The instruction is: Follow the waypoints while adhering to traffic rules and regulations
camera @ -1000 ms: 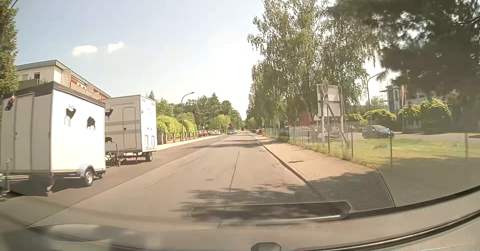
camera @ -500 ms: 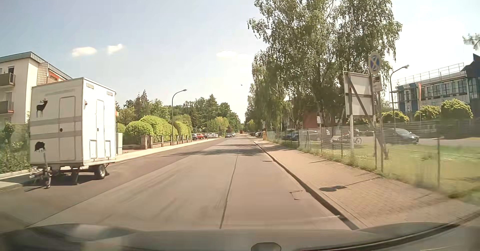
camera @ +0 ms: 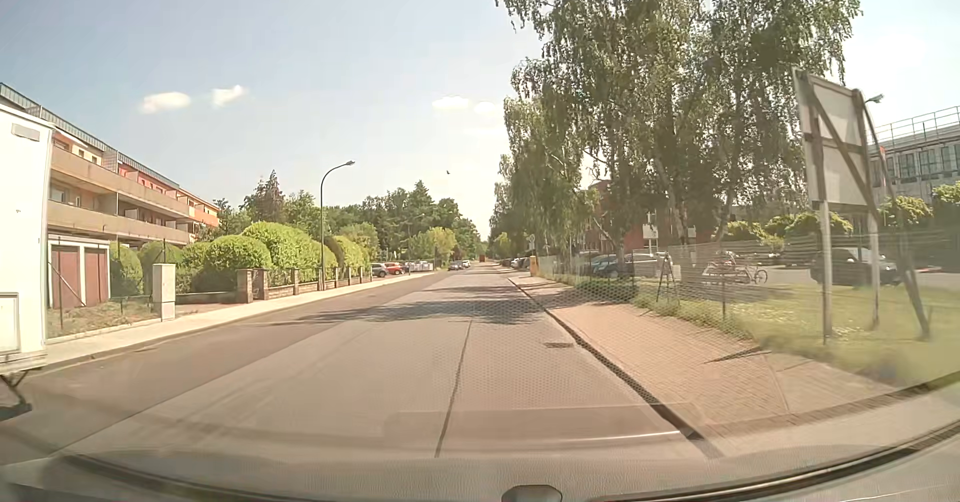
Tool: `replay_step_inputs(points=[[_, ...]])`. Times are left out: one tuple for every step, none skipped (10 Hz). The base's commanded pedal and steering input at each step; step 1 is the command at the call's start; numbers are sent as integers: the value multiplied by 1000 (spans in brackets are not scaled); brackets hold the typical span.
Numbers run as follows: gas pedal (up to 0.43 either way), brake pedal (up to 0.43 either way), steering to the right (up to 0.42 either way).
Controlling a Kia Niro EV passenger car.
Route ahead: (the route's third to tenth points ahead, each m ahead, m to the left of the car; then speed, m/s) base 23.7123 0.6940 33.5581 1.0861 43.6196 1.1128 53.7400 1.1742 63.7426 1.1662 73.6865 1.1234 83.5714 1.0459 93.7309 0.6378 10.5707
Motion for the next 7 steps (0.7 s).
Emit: replay_step_inputs(points=[[39, 0, -4], [28, 0, -4], [8, 0, -3], [8, 0, -1], [8, 0, -1], [8, 0, -1], [8, 0, -2]])
